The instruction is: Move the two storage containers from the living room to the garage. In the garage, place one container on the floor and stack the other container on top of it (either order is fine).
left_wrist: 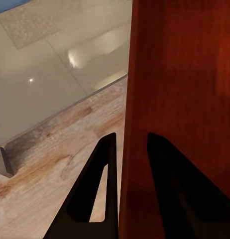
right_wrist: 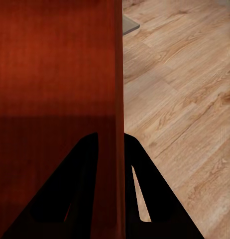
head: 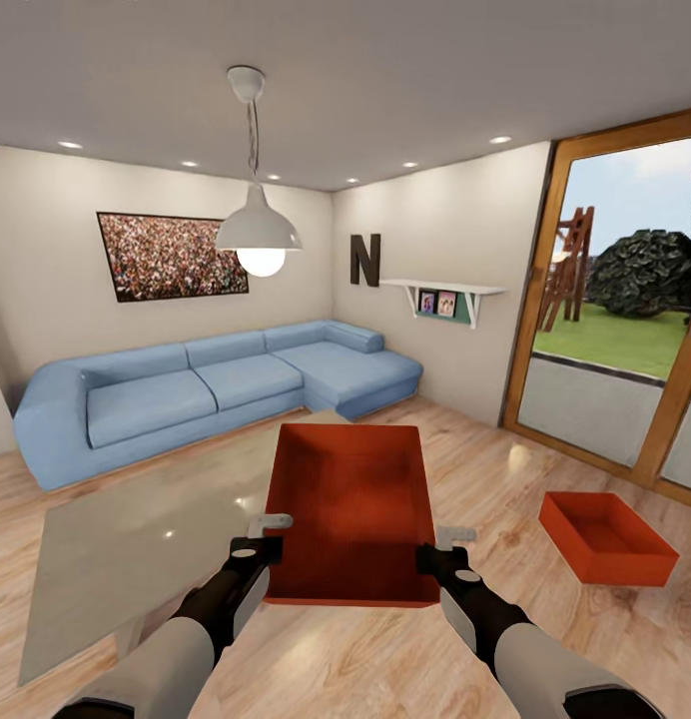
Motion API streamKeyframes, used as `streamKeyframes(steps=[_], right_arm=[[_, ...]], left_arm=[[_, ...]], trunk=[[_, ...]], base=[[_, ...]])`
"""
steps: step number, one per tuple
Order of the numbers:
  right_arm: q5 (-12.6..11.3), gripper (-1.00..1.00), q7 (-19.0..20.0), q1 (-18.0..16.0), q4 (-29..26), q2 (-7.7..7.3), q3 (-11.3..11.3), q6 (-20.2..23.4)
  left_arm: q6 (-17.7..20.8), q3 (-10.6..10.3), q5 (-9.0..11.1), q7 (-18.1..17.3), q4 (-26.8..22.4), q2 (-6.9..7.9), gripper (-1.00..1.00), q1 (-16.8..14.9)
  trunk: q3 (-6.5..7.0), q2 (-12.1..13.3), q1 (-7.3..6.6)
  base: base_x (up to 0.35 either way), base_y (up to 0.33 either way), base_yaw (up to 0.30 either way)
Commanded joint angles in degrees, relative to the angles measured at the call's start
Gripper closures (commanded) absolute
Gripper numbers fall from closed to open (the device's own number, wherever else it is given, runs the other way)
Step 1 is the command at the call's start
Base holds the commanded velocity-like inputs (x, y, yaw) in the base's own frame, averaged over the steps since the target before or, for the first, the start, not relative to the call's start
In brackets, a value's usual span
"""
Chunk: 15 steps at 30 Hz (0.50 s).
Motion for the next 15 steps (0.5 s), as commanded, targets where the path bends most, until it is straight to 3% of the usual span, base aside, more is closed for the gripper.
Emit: streamKeyframes(steps=[1,15], right_arm=[[0.03,1.00,-2.96,-0.04,-0.15,-0.05,-0.99,-0.32],[-0.05,1.00,-3.43,-0.05,-0.15,-0.11,-0.99,-0.32]], left_arm=[[0.37,0.27,1.31,0.61,-0.01,0.07,1.00,-0.01],[0.37,0.27,1.38,0.66,-0.08,0.07,1.00,-0.02]], trunk=[[0.07,-0.04,0.02],[1.09,-0.04,0.02]], base=[[0.000,0.000,0.000],[0.000,0.000,0.000]])
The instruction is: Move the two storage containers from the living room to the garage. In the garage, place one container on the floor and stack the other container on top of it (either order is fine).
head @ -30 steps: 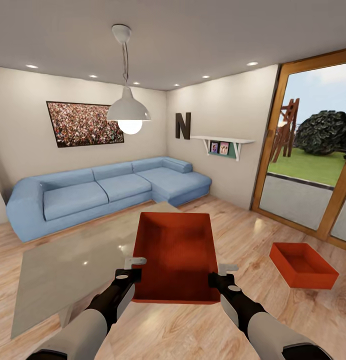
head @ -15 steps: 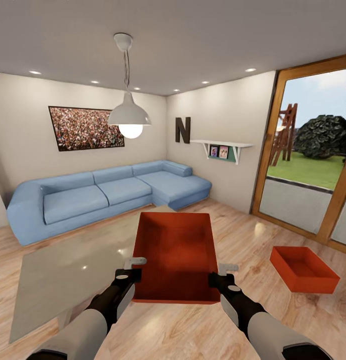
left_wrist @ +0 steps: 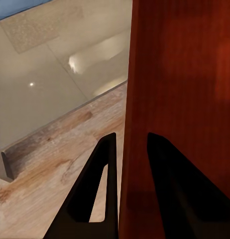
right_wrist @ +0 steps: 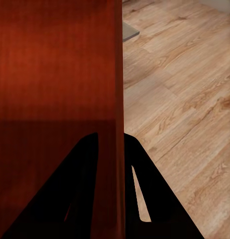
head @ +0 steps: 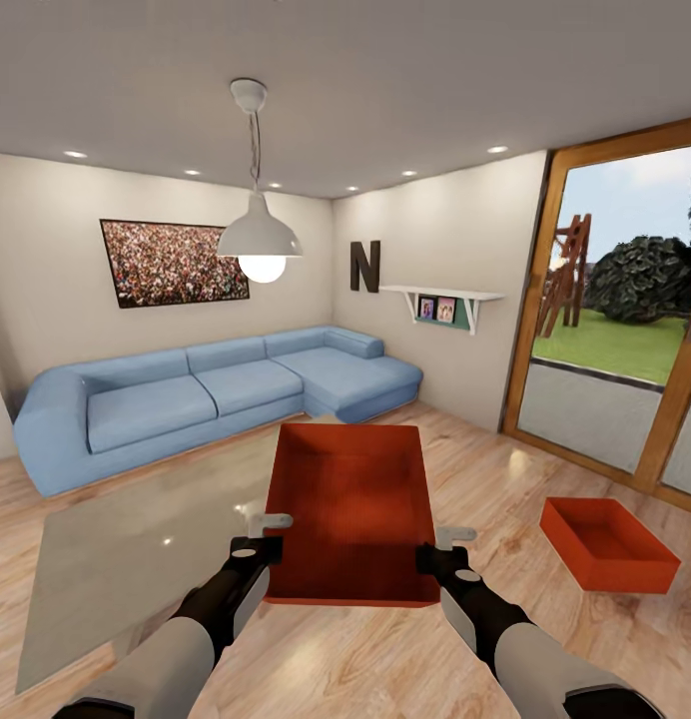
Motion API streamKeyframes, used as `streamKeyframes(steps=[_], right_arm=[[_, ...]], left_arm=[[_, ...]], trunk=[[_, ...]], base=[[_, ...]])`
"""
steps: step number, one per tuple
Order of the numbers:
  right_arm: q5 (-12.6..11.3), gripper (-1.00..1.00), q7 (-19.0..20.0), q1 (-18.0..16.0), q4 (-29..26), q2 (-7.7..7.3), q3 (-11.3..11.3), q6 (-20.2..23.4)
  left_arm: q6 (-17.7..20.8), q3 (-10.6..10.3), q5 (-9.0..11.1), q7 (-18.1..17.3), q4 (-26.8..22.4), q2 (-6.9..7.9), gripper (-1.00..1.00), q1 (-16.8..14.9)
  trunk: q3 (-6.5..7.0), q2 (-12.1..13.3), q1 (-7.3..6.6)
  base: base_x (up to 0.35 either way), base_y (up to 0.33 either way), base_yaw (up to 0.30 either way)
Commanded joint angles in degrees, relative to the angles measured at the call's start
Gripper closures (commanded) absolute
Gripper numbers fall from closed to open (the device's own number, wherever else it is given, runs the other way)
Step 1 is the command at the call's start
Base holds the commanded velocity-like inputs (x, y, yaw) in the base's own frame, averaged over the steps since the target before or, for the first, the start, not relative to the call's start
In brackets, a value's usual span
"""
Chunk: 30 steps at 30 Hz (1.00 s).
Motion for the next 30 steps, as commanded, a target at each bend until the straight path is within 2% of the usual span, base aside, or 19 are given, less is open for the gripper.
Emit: streamKeyframes(steps=[1,30], right_arm=[[-0.04,1.00,-3.51,-0.04,-0.13,-0.07,-0.98,-0.32],[0.01,1.00,-3.62,-0.03,-0.13,-0.07,-0.98,-0.32]], left_arm=[[0.39,0.30,1.33,0.64,-0.04,0.09,1.00,-0.03],[0.39,0.30,1.37,0.60,-0.03,0.00,1.00,-0.01]], trunk=[[-0.01,-0.05,0.02],[0.02,-0.05,0.02]], base=[[0.000,0.000,0.000],[0.000,0.000,0.000]])
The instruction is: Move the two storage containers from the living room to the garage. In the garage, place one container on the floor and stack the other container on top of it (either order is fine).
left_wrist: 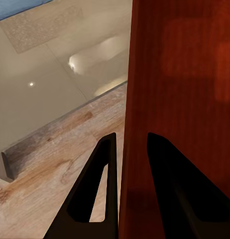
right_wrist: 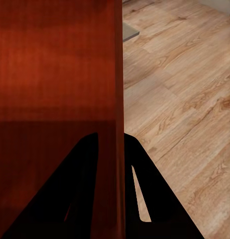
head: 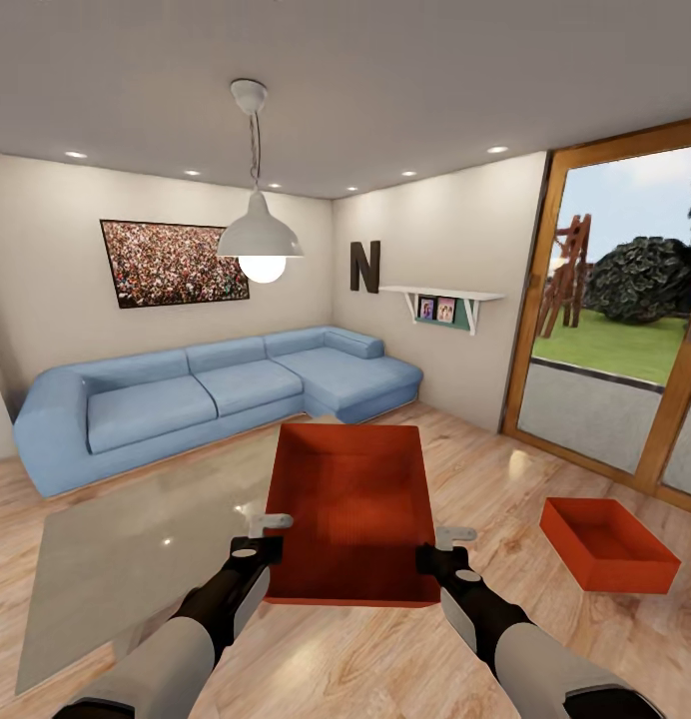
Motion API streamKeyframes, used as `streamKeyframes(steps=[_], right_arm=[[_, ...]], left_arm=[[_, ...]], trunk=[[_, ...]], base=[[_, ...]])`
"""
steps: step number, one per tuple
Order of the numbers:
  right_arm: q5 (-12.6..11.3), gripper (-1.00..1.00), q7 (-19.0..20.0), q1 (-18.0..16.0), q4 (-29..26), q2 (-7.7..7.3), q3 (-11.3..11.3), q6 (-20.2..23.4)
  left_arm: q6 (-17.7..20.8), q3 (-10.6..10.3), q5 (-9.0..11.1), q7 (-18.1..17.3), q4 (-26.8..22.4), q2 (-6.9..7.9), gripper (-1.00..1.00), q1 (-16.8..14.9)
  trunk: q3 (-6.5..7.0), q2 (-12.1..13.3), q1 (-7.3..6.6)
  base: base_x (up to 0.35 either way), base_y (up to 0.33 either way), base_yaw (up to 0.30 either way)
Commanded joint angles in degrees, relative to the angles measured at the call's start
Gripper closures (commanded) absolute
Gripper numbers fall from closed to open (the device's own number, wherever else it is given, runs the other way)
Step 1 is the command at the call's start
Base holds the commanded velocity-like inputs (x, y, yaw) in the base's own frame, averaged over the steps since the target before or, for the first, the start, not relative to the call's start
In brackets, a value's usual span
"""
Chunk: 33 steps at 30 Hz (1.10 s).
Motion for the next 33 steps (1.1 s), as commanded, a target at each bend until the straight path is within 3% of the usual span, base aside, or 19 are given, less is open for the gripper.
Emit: streamKeyframes(steps=[1,10,33], right_arm=[[-0.02,1.00,-3.61,-0.04,-0.14,-0.05,-0.95,-0.32],[0.02,1.00,-3.86,-0.05,-0.14,0.18,-0.88,-0.18],[0.03,1.00,-4.21,-0.04,-0.14,0.20,-0.95,-0.01]], left_arm=[[0.36,0.20,1.51,0.59,-0.01,0.07,1.00,-0.01],[0.36,0.20,1.48,0.62,-0.01,0.07,1.00,-0.02],[0.36,0.20,1.47,0.64,-0.01,0.07,1.00,-0.02]], trunk=[[-0.02,-0.05,0.02],[0.04,-0.05,0.02],[0.29,-0.05,0.02]], base=[[0.000,0.000,0.000],[0.000,0.000,0.085],[0.000,0.000,0.268]])
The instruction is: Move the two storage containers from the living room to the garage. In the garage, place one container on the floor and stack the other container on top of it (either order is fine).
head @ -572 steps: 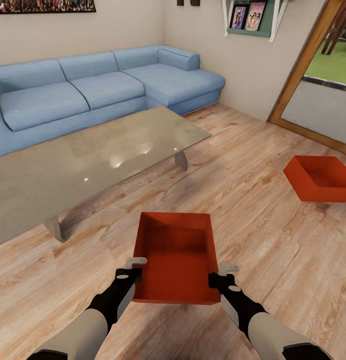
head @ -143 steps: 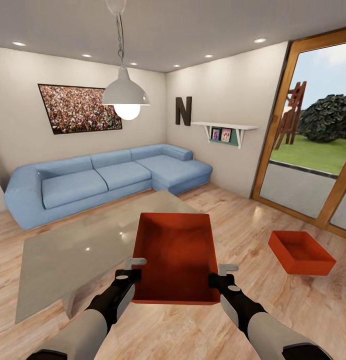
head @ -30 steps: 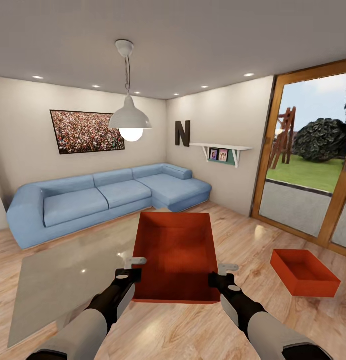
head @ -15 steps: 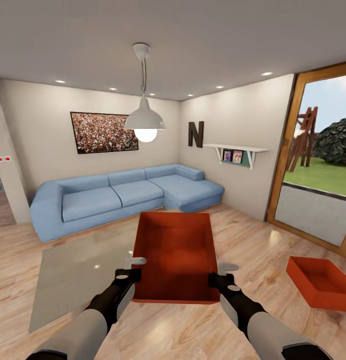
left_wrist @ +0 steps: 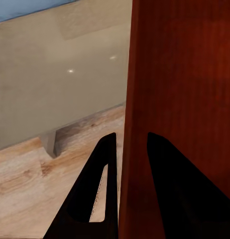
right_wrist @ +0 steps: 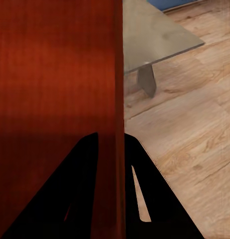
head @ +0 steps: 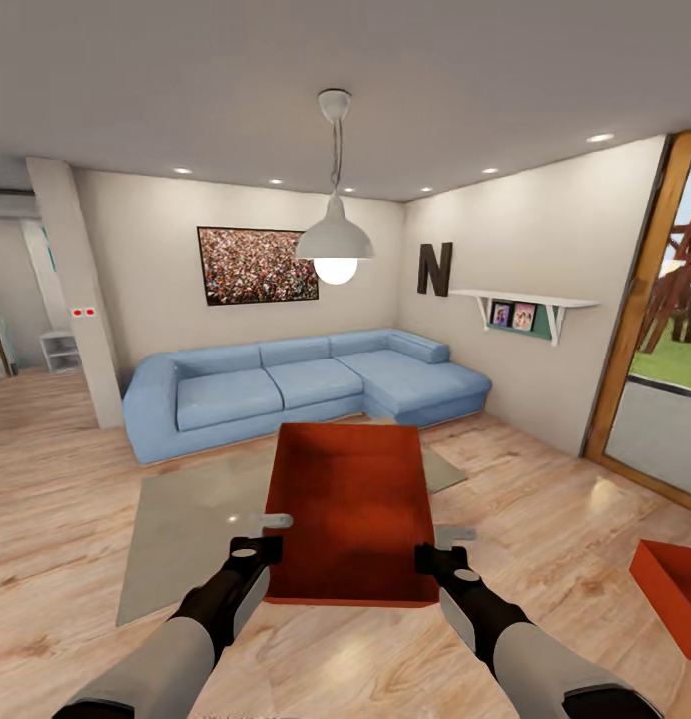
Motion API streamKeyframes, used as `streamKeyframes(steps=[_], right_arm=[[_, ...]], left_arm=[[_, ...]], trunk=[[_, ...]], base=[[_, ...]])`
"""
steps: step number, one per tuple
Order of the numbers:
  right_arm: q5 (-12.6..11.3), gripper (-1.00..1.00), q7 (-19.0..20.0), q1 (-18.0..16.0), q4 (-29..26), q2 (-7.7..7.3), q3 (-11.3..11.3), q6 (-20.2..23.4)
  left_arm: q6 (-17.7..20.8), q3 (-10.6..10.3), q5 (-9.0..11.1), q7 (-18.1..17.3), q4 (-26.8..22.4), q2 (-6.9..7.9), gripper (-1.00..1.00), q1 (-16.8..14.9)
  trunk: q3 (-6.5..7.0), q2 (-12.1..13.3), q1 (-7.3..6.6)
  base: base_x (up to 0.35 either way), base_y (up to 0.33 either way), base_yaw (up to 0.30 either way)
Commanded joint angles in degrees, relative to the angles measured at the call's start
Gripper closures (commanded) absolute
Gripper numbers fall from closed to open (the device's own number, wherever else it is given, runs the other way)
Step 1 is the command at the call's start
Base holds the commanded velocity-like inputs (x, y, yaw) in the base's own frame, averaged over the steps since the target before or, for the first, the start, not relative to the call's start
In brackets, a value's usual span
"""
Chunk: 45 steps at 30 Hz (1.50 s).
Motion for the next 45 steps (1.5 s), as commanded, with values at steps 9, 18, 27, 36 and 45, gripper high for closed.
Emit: streamKeyframes(steps=[9,18,27,36,45], right_arm=[[-0.16,1.00,-4.14,-0.02,-0.08,0.08,-1.07,0.17],[-0.16,1.00,-4.14,-0.02,-0.08,0.06,-1.07,0.19],[-0.16,1.00,-4.14,-0.02,-0.08,0.10,-1.07,0.19],[-0.16,1.00,-4.64,-0.02,-0.08,0.10,-1.07,0.19],[-0.16,1.00,-4.83,-0.01,-0.08,0.10,-1.07,0.19]], left_arm=[[0.33,0.22,1.42,0.57,-0.05,-0.03,1.00,-0.01],[0.33,0.22,1.43,0.57,-0.05,-0.03,1.00,-0.01],[0.33,0.22,1.46,0.57,-0.05,-0.03,1.00,-0.02],[0.33,0.22,1.48,0.57,-0.08,-0.03,1.00,-0.01],[0.33,0.22,1.48,0.57,-0.07,-0.03,1.00,-0.01]], trunk=[[-0.02,-0.05,0.02],[-0.02,-0.05,0.02],[-0.02,-0.05,0.02],[-0.02,-0.05,0.02],[-0.02,-0.05,0.02]], base=[[0.000,0.000,0.299],[0.000,0.000,0.300],[0.000,0.000,0.300],[0.000,0.000,0.300],[0.000,0.000,0.300]])
